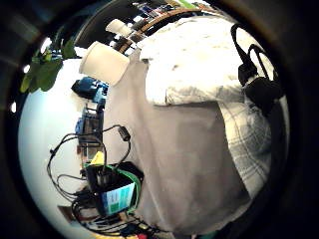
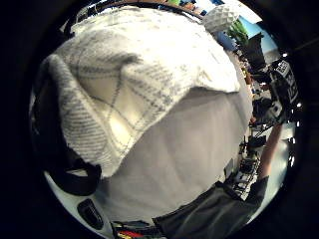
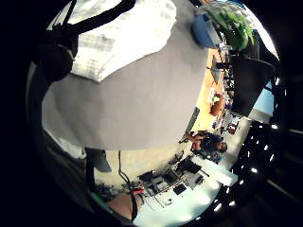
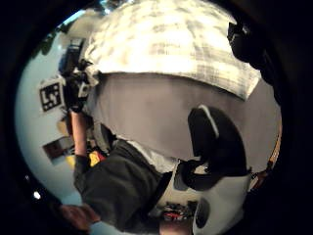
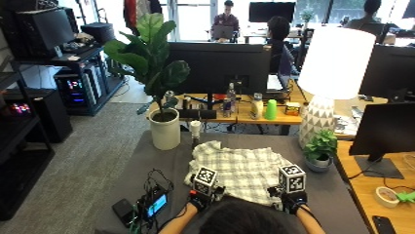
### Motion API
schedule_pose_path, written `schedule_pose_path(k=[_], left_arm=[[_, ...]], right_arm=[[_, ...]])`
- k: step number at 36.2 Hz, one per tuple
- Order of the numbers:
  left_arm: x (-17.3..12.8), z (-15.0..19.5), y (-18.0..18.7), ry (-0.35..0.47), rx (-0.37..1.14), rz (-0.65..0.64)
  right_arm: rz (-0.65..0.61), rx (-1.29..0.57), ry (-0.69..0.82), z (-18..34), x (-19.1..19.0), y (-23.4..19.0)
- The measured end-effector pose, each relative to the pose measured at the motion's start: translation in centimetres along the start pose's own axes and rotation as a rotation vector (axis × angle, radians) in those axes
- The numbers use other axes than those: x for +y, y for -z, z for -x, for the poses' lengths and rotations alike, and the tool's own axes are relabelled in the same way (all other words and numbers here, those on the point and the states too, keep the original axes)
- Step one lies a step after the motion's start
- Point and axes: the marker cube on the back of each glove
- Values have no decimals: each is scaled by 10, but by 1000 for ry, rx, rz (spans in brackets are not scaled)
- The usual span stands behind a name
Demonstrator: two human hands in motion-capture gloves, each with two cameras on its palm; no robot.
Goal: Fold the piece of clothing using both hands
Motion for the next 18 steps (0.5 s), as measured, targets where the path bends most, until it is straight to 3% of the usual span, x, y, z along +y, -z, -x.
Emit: schedule_pose_path(k=[5,11,15,18], left_arm=[[-14,6,6,17,6,-17],[-14,5,13,19,53,-8],[-9,4,17,-5,88,-21],[-1,4,21,-28,95,-21]], right_arm=[[44,-62,-33,2,-31,-26],[-102,-149,-76,-9,-63,-46],[-203,-169,-79,-15,-66,-49],[-199,-165,-90,-14,-58,-46]])
